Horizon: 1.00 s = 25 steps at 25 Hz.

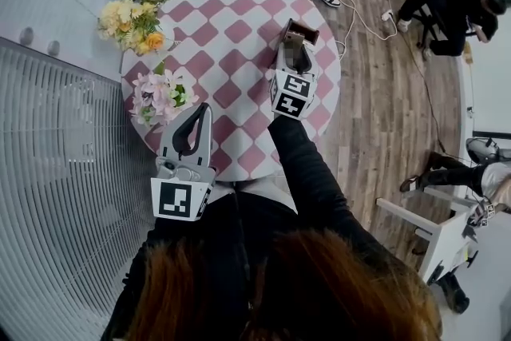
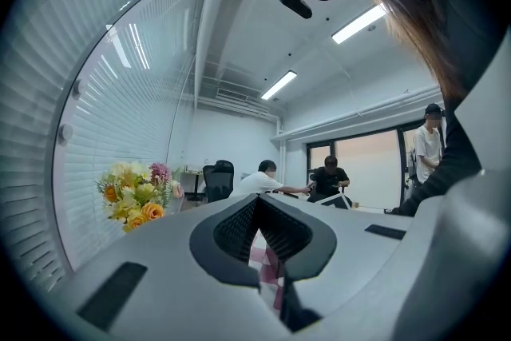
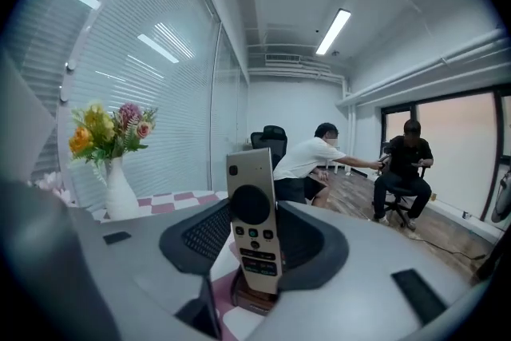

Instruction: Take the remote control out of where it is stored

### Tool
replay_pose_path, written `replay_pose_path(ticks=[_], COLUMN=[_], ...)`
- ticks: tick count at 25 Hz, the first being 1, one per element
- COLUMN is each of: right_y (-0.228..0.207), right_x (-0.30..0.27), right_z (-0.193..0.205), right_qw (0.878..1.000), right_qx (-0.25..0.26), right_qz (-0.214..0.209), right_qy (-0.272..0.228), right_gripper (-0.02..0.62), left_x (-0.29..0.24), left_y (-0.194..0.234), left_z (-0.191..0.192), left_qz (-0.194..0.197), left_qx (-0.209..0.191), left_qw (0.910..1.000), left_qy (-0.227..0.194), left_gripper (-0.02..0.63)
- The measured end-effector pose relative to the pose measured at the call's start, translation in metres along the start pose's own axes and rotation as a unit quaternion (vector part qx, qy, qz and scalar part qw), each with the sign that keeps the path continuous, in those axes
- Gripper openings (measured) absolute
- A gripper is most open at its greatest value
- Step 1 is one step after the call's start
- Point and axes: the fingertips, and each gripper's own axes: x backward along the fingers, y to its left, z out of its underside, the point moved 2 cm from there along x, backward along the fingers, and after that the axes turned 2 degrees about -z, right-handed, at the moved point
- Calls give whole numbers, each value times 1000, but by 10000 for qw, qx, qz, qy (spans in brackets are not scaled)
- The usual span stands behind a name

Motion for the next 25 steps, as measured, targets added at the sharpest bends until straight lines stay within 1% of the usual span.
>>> replay_pose_path(ticks=[6,11,17,22,25], right_y=[5,8,12,13,14], right_x=[32,57,87,108,112], right_z=[-25,-35,-43,-38,-24], right_qw=[9984,9961,9941,9929,9918], right_qx=[-192,-396,-295,-386,-421], right_qz=[-407,-614,-827,-986,-1181], right_qy=[-343,-489,-637,-547,-250], right_gripper=[190,190,190,190,190], left_x=[-4,-6,-7,-6,-5], left_y=[-5,-12,-17,-20,-23], left_z=[-1,-2,-1,0,-1], left_qz=[50,135,178,193,186], left_qx=[-5,21,-14,-21,-7], left_qw=[10000,9999,9998,9998,9998], left_qy=[-39,-77,-91,-102,-123], left_gripper=[9,9,9,9,9])
